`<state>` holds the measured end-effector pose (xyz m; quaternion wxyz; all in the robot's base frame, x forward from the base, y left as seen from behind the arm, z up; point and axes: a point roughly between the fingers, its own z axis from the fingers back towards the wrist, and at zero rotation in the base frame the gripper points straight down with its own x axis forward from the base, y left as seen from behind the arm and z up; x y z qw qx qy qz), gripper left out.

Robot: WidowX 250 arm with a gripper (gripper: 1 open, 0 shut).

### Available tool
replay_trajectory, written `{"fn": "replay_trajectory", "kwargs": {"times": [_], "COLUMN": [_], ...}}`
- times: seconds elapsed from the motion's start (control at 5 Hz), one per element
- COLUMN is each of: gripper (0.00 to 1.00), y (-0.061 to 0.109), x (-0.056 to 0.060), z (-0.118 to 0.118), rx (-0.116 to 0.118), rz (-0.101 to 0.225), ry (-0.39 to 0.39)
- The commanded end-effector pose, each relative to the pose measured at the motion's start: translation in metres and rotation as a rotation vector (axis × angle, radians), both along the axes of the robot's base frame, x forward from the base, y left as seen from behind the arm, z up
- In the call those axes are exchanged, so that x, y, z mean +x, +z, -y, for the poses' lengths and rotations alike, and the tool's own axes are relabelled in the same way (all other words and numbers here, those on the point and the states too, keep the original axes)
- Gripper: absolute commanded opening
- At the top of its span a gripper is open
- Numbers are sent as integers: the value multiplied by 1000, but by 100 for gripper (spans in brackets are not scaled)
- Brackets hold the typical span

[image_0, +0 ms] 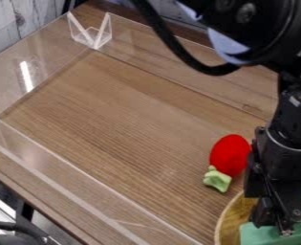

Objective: Put the green object in the brown bowl

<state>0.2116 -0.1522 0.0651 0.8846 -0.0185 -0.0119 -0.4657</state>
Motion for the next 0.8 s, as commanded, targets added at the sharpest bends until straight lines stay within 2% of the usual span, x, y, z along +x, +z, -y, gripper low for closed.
{"fn": "replay_trajectory", "kwargs": {"times": [0.0,0.6], "gripper": [100,100], "y": [24,36], "x": [4,7], "z": [2,9], "rx": [-28,-43], "rz": [63,67], "ry": [-46,-127]}}
